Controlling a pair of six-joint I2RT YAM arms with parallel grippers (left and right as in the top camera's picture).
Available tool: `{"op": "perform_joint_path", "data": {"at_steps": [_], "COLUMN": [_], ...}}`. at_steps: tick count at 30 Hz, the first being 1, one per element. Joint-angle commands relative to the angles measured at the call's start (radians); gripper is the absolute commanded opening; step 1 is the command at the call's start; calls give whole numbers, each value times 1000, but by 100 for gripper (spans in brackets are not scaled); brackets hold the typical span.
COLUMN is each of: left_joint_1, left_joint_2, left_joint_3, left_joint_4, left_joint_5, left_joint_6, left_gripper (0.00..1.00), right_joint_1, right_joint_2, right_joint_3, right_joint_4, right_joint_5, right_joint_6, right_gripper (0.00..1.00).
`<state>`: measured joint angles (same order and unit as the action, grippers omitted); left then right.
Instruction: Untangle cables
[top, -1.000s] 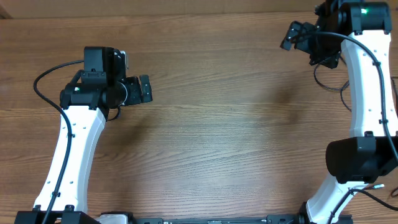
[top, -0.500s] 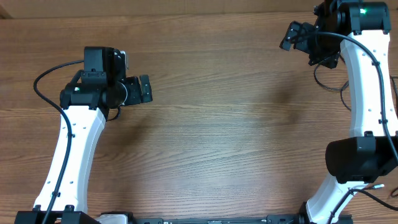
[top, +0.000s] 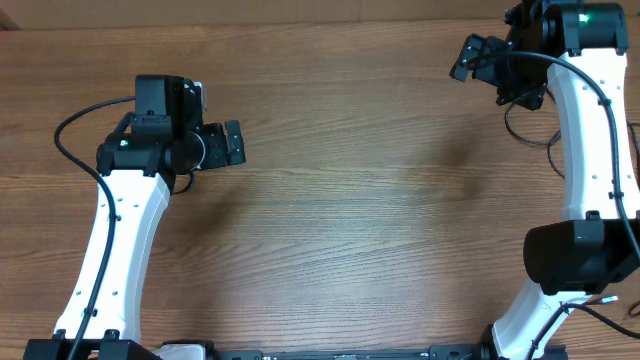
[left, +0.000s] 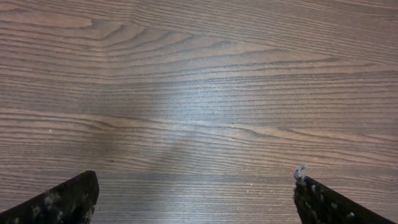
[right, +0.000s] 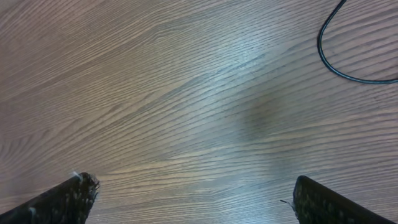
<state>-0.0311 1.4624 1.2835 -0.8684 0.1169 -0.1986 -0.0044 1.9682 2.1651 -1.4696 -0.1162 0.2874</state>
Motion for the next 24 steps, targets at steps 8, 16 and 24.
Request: {"op": "perform_joint_path", "data": {"at_steps": [8,16,24], "left_joint_1": [-79,-136,-135], "left_joint_2": [-12,-41,-251], "left_joint_3": [7,-51,-455], "left_joint_4": [-35,88,513], "left_joint_5": [4,7,13], "left_joint_6": [19,19,8], "left_gripper": [100,100,100], "right_joint_1": [0,0,0], "right_joint_2": [-9,-9,-9], "right_joint_3": [1,1,1], "right_joint_4": [1,1,1], "right_joint_5": [2,2,2], "right_joint_6": [-1,-1,-1], "right_gripper": [100,100,100]}}
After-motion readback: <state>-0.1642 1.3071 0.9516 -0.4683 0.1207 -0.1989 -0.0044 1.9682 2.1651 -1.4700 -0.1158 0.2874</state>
